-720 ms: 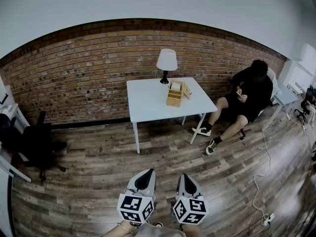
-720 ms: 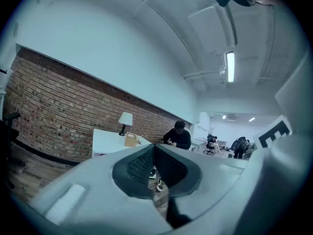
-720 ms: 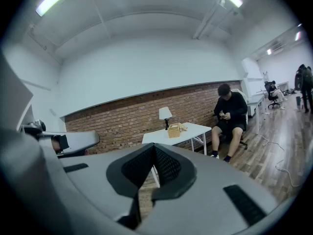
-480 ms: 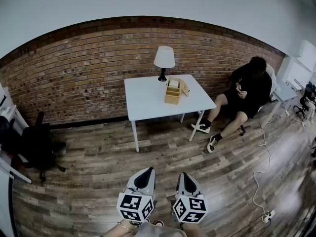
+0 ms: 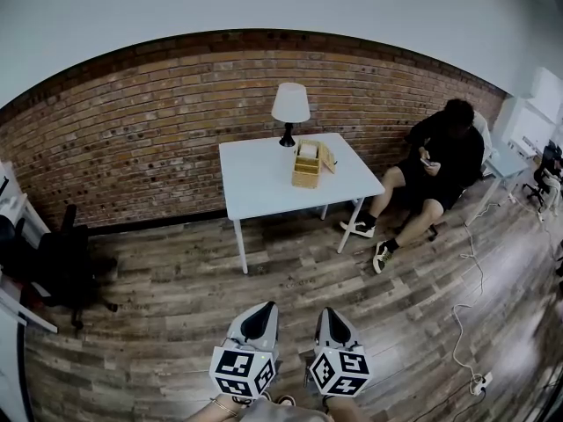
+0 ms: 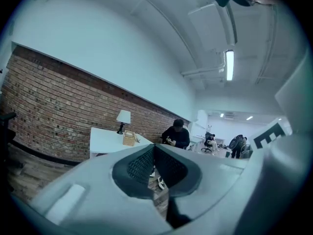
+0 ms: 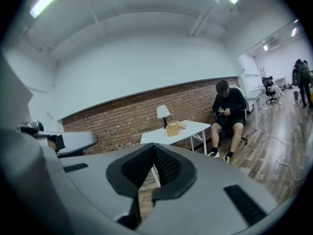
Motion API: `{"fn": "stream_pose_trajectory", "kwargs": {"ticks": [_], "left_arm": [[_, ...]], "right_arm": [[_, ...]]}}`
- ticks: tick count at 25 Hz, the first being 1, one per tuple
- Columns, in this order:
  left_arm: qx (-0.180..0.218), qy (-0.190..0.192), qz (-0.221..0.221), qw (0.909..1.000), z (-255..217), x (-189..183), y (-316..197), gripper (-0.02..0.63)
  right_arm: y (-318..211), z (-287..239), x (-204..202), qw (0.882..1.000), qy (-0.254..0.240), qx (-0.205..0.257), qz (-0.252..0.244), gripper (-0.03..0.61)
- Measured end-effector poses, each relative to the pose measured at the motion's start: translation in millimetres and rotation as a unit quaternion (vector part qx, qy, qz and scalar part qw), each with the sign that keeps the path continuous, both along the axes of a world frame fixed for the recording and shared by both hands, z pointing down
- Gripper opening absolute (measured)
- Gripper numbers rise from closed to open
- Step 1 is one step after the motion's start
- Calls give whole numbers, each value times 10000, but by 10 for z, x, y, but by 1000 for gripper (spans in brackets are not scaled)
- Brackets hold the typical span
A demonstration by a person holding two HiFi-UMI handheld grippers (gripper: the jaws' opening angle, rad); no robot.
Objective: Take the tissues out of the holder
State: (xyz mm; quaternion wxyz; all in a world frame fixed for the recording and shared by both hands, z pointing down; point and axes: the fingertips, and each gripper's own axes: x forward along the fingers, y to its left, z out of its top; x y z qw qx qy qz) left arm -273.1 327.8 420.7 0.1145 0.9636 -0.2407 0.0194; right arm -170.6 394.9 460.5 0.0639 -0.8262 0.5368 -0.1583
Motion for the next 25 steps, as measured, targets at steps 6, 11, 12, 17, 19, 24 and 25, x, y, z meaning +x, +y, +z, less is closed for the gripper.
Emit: {"fn": "stream_pose_trajectory", "kwargs": {"ticks": [6,11,12,17,19,24,25], "left_arm": [[93,0,65,9999,-33,-33,-198,8],[99,5,81,9999,-7,17,-416,8],[92,5,77,9999,-1,38,-453,8],[94,-24,1,10000,-2,243,-744,8],[99,-31,-49,9999,0,349,-871,8],[34,14,-132,9999,-54,682,-1134,8],[30,7,-142,9999,-64,751,-1185,8]], "right_arm": [[-212,-25,75,9999,3,99,120,6],[-381,110,153,9997,-103,-23,207,6],[-423,142,182,9997,-130,-63,213,6],[-779,120,437,9998,-115,-72,170,6],[-919,68,565,9999,-62,-16,138,6],[-1198,-40,931,10000,-43,39,24,6],[-1245,-69,1010,10000,-34,51,5,6]]}}
